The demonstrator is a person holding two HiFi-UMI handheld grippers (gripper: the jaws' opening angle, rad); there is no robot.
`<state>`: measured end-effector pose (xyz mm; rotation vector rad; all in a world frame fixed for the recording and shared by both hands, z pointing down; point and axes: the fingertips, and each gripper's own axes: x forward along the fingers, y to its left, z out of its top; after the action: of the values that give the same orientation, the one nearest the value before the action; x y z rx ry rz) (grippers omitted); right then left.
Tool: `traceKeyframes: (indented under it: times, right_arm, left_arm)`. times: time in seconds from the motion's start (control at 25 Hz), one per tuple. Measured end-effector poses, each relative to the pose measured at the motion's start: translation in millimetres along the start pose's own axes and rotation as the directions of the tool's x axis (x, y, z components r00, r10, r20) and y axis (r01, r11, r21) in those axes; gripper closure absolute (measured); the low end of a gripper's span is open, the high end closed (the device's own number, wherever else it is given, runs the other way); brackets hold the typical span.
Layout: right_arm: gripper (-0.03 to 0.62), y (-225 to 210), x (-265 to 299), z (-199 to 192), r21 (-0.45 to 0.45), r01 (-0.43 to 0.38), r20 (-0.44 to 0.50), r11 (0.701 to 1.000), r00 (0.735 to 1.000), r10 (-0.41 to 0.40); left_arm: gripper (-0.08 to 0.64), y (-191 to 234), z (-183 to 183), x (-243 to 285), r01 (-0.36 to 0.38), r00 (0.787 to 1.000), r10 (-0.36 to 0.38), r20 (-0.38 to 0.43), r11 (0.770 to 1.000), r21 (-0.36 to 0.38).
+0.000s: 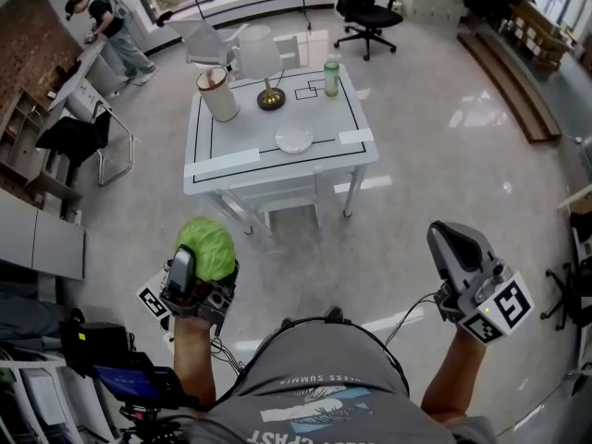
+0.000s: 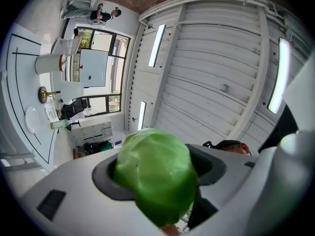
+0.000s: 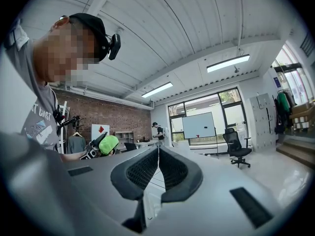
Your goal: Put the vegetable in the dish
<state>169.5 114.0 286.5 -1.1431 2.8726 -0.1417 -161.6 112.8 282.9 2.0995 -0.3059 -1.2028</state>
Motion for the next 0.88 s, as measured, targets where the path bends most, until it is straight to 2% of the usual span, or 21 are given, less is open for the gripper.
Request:
traceKeyframes:
  times: [0.16,0.44,0.88]
  right_arm:
    - [0.583,-24,-8,-7,0.005,-0.011,0.001,1.0,1.0,0.011]
    - [0.583,-28,-8,-11,0.02,-0.014,-0.013,1.0,1.0,0.014]
    - [0.583,-28,34,-11,0.032,0.035,-0.028,0.999,0.999,-0.034]
  left_arm:
    - [0.25,6,-11,8,0.0,1.0,-0.001,0.019,1.0,0.027]
    - [0.25,10,-15,9,-0.024,1.0,0.024,0.01,0.999,0.021]
    - [0.25,42,27,20,-0.018,0.999,0.017,-0.028,0.999,-0.029]
